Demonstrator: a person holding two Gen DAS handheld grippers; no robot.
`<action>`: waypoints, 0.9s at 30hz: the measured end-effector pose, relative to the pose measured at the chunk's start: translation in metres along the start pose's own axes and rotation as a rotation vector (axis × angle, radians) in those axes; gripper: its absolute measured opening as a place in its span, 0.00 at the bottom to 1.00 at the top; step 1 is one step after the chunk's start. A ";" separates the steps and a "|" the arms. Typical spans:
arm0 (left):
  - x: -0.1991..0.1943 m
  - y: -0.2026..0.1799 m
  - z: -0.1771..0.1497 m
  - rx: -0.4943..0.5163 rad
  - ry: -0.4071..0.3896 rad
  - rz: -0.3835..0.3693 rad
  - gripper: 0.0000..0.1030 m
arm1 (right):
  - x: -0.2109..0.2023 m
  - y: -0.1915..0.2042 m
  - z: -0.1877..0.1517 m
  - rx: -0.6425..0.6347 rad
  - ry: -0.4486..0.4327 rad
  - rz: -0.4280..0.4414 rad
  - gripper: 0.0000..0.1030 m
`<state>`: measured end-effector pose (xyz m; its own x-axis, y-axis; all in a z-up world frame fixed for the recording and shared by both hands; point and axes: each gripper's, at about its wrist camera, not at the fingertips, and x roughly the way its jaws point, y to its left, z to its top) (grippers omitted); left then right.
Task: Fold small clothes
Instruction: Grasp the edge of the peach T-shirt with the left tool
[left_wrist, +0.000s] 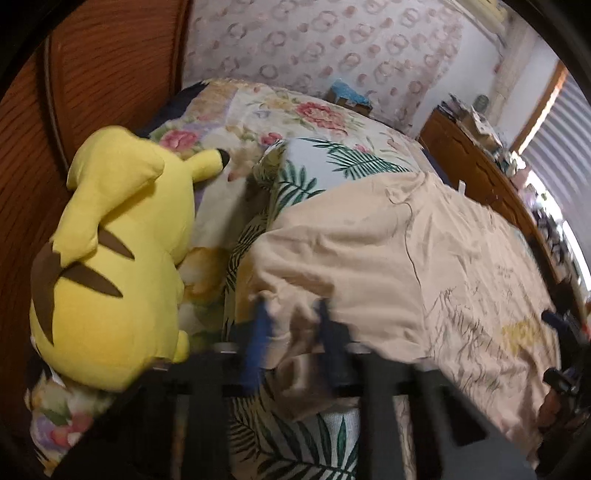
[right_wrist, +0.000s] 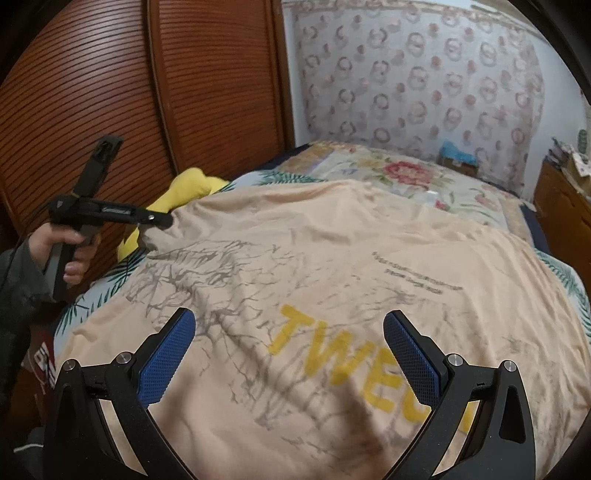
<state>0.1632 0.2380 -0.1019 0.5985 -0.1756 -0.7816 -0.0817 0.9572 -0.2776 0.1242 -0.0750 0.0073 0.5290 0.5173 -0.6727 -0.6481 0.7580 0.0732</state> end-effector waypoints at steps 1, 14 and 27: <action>-0.002 -0.004 -0.001 0.028 -0.012 0.025 0.12 | 0.003 0.002 0.000 -0.003 0.008 0.003 1.00; -0.053 -0.064 0.017 0.215 -0.180 0.064 0.05 | -0.010 -0.004 -0.006 0.002 -0.021 -0.011 1.00; -0.078 -0.177 0.004 0.431 -0.230 -0.042 0.22 | -0.037 -0.050 -0.014 0.086 -0.064 -0.086 1.00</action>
<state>0.1344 0.0832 0.0110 0.7588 -0.2071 -0.6176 0.2543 0.9671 -0.0119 0.1296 -0.1374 0.0186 0.6162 0.4715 -0.6309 -0.5510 0.8304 0.0825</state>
